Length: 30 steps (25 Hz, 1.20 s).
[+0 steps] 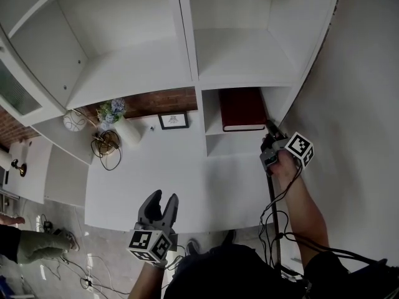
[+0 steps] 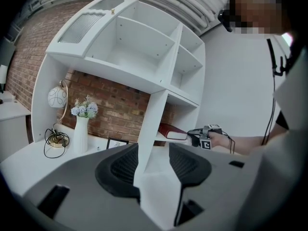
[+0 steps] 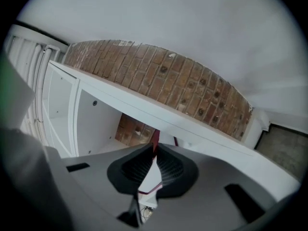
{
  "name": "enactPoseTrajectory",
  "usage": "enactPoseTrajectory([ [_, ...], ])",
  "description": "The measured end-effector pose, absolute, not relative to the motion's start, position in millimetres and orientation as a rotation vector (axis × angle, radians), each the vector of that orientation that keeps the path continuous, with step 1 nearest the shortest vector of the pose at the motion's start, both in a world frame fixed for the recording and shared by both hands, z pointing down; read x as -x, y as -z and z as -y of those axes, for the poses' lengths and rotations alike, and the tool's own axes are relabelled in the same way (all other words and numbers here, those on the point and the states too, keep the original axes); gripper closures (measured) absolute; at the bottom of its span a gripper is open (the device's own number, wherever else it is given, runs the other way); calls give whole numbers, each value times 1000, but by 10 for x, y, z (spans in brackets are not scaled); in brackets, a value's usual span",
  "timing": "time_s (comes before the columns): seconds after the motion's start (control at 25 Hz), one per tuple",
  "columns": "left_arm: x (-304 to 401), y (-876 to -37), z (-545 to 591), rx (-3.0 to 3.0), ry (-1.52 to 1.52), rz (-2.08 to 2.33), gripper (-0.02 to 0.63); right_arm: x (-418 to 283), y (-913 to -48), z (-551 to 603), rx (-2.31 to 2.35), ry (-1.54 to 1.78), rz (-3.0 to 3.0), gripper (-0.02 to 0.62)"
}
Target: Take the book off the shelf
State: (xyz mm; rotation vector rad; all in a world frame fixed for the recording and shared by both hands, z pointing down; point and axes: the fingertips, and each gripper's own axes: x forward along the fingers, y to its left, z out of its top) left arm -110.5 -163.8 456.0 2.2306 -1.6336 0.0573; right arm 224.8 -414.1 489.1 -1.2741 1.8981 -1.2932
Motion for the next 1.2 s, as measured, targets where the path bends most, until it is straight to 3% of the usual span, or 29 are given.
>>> enactPoseTrajectory([
  [0.64, 1236, -4606, 1478, -2305, -59, 1475, 414, -2142, -4870, 3625, 1288, 1274, -1808, 584],
  [0.68, 1252, -4608, 1469, -2306, -61, 1471, 414, -2149, -4876, 3612, 1303, 1271, -1800, 565],
  [0.76, 1283, -4612, 1451, -2306, -66, 1468, 414, -2149, -4894, 3588, 1324, 1278, -1780, 426],
  [0.92, 1331, -4616, 1417, -2300, -66, 1471, 414, -2095, -4958, 3572, 1331, 1313, -1740, 308],
  [1.0, 1347, -4622, 1404, -2295, -65, 1480, 414, -2046, -5008, 3604, 1312, 1337, -1725, 279],
  [1.2, 1397, -4629, 1376, -2281, -79, 1516, 414, -1887, -5081, 3743, 1245, 1391, -1695, 276],
])
